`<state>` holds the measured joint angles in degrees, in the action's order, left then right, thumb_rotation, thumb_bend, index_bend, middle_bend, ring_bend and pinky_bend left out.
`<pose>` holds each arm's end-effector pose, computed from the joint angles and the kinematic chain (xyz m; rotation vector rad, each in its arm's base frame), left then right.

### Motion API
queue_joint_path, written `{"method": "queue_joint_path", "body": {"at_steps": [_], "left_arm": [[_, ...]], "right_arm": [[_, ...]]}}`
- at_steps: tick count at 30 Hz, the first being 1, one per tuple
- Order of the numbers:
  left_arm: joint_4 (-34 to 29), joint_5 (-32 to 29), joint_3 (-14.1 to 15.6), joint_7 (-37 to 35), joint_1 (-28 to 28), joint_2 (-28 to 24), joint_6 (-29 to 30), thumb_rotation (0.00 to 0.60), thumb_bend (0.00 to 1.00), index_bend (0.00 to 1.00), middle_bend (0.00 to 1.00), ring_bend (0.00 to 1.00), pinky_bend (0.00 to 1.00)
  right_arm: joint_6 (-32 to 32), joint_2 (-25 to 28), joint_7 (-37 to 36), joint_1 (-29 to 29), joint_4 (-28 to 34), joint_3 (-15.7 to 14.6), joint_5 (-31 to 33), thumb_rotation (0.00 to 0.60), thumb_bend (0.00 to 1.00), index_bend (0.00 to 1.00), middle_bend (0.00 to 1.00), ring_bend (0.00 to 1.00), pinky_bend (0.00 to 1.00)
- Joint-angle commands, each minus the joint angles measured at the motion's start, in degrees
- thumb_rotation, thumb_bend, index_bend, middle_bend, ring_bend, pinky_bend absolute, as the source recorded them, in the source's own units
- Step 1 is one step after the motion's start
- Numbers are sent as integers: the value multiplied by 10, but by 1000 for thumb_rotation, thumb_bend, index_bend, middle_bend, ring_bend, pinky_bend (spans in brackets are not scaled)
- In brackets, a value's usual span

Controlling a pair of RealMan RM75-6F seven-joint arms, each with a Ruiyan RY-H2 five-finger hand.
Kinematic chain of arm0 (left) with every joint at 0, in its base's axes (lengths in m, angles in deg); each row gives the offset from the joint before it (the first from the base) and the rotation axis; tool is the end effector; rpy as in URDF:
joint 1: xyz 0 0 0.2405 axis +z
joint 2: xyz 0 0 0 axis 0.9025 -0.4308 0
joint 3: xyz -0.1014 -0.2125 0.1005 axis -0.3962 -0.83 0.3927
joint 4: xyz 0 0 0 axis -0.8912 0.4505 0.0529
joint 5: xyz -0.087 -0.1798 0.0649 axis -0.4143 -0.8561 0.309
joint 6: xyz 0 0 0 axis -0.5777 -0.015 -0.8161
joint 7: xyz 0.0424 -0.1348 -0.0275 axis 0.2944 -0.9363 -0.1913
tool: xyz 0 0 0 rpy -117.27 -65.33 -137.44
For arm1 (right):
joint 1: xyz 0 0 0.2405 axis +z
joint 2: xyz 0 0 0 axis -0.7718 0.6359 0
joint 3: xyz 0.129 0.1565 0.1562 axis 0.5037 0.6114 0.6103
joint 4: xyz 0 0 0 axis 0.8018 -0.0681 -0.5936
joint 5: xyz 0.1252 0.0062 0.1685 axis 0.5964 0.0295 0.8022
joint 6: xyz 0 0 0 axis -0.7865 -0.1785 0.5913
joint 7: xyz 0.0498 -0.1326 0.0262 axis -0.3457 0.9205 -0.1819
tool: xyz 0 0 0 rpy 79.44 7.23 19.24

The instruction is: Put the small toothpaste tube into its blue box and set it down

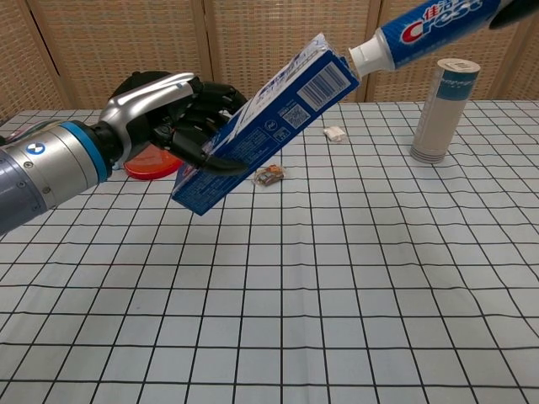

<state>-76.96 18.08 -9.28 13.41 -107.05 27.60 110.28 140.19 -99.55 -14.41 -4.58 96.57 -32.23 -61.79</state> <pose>-0.0964 0.3317 -0.0297 -1.7604 -1.4350 -1.5403 -0.0565 -0.2979 0.1815 1.7614 -0.5476 0.8470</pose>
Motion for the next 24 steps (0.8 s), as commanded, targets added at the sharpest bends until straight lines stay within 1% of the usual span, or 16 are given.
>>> {"method": "queue_joint_path", "body": {"at_steps": [1, 6, 14, 19, 24], "left_arm": [[-4, -2, 0, 4, -1, 0, -1, 600, 189, 493, 364, 405, 375], [-9, -4, 1, 16, -4, 0, -2, 600, 190, 493, 364, 405, 374], [-21, -13, -6, 21, -6, -1, 1, 600, 196, 497, 366, 405, 375], [-14, -15, -4, 13, -3, -2, 2, 600, 196, 498, 366, 405, 375], [-9, -16, -6, -4, -3, 1, 2, 600, 195, 498, 367, 405, 375]], "right_arm": [[5, -14, 8, 7, -4, -6, 0, 600, 530, 746, 719, 659, 600], [12, -30, 19, 15, -6, -10, 4, 600, 530, 747, 720, 659, 600], [29, -52, 49, 31, -3, -17, 7, 600, 529, 748, 721, 660, 602], [42, -52, 46, 33, -1, -11, 13, 600, 530, 749, 722, 663, 604], [41, -51, 44, 34, 1, -15, 19, 600, 530, 749, 722, 664, 604]]}}
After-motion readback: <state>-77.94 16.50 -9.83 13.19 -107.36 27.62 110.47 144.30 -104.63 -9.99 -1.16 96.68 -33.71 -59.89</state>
